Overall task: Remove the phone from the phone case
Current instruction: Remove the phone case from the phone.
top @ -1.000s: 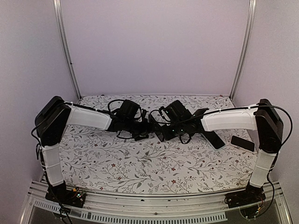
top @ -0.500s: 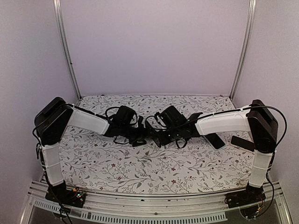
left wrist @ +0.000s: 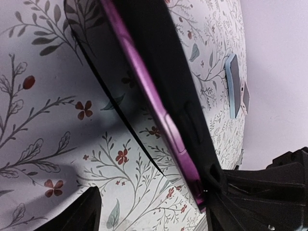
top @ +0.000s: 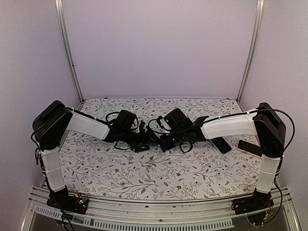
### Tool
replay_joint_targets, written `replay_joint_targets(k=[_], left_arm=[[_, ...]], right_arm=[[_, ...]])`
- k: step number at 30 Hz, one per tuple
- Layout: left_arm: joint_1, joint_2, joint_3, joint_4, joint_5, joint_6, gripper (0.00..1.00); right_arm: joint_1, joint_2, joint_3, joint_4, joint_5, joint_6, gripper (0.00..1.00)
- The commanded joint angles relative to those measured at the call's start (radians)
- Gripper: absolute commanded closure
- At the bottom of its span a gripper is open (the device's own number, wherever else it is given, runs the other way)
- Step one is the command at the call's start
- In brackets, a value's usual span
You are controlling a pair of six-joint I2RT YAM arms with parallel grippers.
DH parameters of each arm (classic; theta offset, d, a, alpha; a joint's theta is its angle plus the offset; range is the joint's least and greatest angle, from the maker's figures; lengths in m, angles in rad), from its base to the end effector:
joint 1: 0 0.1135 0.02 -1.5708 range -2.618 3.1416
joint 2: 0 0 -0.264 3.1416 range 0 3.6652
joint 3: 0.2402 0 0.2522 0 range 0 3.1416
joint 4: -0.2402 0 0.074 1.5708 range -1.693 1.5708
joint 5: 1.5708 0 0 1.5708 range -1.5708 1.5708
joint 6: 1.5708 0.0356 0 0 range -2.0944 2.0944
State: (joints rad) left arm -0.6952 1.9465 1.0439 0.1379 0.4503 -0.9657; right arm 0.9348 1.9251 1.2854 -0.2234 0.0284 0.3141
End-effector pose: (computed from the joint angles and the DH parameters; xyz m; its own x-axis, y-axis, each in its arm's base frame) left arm 0.2913 -0.2632 0.1306 -0.9751 -0.1509 -0.1626 0.0280 0.6436 -0.7649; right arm 0.2474 0.3334 0.1797 -0.6743 -0.3933 -0.6250 -0.6149 0.7677 0.1803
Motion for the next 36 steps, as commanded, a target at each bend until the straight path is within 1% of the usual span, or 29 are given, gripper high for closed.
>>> replay_joint_targets(k=[1, 6, 14, 18, 27, 36], left_arm=[[0.002, 0.038, -0.013, -0.055, -0.074, -0.022, 0.27], [0.003, 0.037, 0.005, -0.023, -0.059, -0.051, 0.37], [-0.004, 0.053, 0.047, -0.017, -0.038, -0.062, 0.52], [-0.011, 0.060, 0.057, -0.014, -0.035, -0.062, 0.62], [-0.034, 0.084, 0.068, -0.014, -0.035, -0.068, 0.69], [-0.044, 0.086, 0.046, -0.045, -0.059, -0.058, 0.72]], right_arm=[[0.036, 0.035, 0.015, 0.158, -0.170, 0.039, 1.00], [0.035, 0.026, 0.013, 0.153, -0.165, 0.040, 1.00], [0.034, 0.014, 0.016, 0.151, -0.171, 0.021, 1.00], [0.035, 0.009, 0.018, 0.153, -0.188, 0.016, 1.00], [0.036, 0.005, 0.019, 0.160, -0.263, -0.004, 1.00], [0.044, 0.004, 0.023, 0.171, -0.309, -0.010, 1.00]])
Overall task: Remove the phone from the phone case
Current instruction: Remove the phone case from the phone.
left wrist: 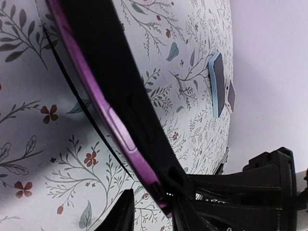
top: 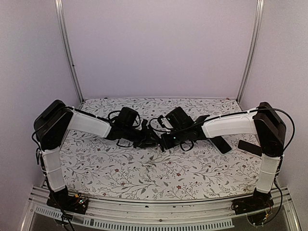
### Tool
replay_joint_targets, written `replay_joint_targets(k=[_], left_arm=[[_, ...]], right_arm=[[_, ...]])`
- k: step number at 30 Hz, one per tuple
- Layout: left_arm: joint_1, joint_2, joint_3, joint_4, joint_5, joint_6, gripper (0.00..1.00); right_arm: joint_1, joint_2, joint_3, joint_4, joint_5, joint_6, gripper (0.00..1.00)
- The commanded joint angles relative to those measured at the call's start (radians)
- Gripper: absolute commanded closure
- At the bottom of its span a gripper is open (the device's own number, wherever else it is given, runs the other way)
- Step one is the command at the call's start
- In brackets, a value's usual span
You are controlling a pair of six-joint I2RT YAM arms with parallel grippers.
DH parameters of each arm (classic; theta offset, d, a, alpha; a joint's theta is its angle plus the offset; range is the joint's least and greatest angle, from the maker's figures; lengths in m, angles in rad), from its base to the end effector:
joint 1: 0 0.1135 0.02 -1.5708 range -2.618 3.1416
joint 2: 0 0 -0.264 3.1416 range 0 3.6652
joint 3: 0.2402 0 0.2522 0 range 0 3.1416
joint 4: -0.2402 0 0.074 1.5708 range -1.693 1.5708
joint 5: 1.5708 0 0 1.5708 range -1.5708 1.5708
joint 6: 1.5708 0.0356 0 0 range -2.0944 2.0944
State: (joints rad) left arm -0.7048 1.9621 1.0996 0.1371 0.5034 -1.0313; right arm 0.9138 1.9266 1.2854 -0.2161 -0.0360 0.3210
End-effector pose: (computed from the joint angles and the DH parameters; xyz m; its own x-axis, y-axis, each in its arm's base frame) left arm 0.2969 -0.2750 0.1408 -0.9824 -0.1510 -0.1098 -0.0008 0.5914 -0.8064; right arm 0.2530 0.3301 0.1797 -0.6924 -0.3814 -0.6125 -0.6188 0.7504 0.2323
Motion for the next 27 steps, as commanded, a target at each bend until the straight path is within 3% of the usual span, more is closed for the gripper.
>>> replay_joint_targets(k=[1, 9, 19, 27], left_arm=[[-0.036, 0.071, -0.011, -0.050, -0.114, 0.010, 0.72], [-0.042, 0.079, -0.015, -0.064, -0.116, 0.016, 0.75], [-0.048, 0.087, 0.000, -0.069, -0.107, 0.012, 0.69], [-0.049, 0.101, 0.026, -0.079, -0.107, 0.007, 0.79]], right_arm=[[0.065, 0.004, 0.025, 0.165, -0.248, -0.017, 1.00], [0.079, 0.025, 0.040, 0.164, -0.263, -0.002, 1.00], [0.133, 0.052, 0.102, 0.098, -0.148, -0.053, 1.00], [0.151, 0.048, 0.125, 0.098, -0.136, -0.075, 1.00]])
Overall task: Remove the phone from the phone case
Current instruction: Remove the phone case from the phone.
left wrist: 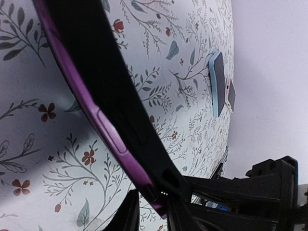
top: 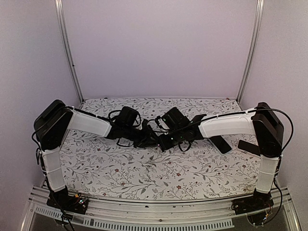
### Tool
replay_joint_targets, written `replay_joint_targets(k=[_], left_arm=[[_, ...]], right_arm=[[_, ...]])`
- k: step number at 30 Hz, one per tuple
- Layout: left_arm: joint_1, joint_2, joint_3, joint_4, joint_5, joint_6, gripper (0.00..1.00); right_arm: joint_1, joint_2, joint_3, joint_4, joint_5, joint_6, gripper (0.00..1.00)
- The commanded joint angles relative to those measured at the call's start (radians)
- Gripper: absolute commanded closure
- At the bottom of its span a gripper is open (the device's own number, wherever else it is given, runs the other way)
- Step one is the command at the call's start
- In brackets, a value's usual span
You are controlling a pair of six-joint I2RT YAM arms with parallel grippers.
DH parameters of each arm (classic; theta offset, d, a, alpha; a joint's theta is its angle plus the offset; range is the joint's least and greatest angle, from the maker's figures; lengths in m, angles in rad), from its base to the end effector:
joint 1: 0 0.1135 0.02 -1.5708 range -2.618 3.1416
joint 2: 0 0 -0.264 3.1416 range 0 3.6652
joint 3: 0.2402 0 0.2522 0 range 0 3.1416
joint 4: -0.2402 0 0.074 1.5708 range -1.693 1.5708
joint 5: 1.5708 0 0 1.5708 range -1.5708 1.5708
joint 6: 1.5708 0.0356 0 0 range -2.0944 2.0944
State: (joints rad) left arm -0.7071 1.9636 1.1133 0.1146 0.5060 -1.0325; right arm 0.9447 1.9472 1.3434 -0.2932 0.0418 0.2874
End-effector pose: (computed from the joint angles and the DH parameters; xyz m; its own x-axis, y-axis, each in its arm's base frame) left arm 0.2972 -0.2767 0.1423 -0.9840 -0.1470 -0.1008 -0.0067 0.5956 -0.8033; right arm 0.2480 0.3404 0.1837 -0.6643 -0.4353 -0.6076 -0.6319 0.7612 0.1455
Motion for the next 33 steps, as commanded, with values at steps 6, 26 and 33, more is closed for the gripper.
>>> replay_joint_targets(k=[6, 26, 33], left_arm=[[-0.049, 0.114, 0.029, -0.055, -0.103, 0.013, 0.85], [-0.018, -0.048, 0.000, -0.088, -0.128, 0.138, 1.00], [0.006, -0.090, -0.003, -0.088, -0.099, 0.167, 1.00]], right_arm=[[0.120, 0.024, 0.064, 0.167, -0.209, -0.046, 1.00], [0.038, -0.044, 0.006, 0.032, 0.108, 0.032, 1.00], [0.006, -0.059, -0.001, 0.022, 0.120, 0.026, 1.00]])
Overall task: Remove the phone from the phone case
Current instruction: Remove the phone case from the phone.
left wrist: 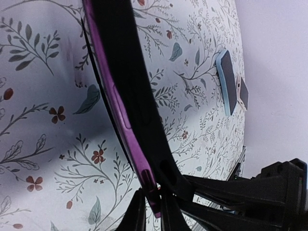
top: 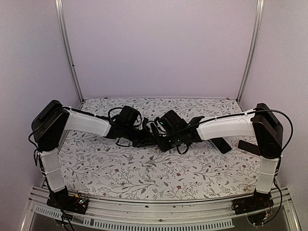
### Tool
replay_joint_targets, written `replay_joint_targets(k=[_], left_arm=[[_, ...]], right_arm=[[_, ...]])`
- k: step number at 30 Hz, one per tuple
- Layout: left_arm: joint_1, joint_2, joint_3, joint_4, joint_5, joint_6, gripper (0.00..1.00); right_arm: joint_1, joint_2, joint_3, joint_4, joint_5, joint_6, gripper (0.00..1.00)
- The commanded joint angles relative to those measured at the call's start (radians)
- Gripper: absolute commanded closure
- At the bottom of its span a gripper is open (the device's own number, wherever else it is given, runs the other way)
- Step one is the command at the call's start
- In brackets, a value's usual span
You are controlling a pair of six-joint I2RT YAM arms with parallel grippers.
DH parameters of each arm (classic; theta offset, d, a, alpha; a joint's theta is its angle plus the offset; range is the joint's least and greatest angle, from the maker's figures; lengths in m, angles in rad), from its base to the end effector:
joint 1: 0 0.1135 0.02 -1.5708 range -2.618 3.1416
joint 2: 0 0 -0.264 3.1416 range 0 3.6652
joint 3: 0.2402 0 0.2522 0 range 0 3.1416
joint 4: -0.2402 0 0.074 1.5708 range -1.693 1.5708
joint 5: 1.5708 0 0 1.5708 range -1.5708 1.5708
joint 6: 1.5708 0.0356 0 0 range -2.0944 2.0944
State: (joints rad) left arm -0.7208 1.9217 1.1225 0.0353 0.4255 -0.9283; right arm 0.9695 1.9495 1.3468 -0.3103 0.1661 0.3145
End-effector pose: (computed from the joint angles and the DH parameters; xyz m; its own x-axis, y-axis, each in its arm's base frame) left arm 0.2919 -0.2760 0.1540 -0.9720 -0.1168 -0.2041 0.0783 0.6576 -0.7492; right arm 0.2425 0.3431 0.1830 -0.6596 -0.4222 -0.6219 -0.5805 0.8117 0.0647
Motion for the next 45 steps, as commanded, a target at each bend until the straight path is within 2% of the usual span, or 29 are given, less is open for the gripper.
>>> replay_joint_targets(k=[1, 21, 38, 42, 45], left_arm=[[0.020, -0.053, -0.011, -0.009, -0.012, 0.068, 1.00], [0.046, -0.128, -0.012, -0.016, 0.009, 0.094, 1.00], [0.080, -0.177, -0.039, 0.079, 0.118, 0.061, 1.00], [0.093, -0.180, -0.043, 0.107, 0.158, 0.036, 1.00], [0.102, -0.180, -0.036, 0.110, 0.170, 0.034, 1.00]], right_arm=[[-0.023, -0.061, -0.003, 0.039, -0.003, -0.004, 1.00], [-0.047, -0.109, -0.034, 0.018, 0.118, -0.023, 1.00], [-0.058, -0.118, -0.050, 0.003, 0.198, -0.058, 1.00], [-0.028, -0.124, -0.055, 0.015, 0.253, -0.104, 1.00], [-0.009, -0.128, -0.062, 0.039, 0.238, -0.123, 1.00]])
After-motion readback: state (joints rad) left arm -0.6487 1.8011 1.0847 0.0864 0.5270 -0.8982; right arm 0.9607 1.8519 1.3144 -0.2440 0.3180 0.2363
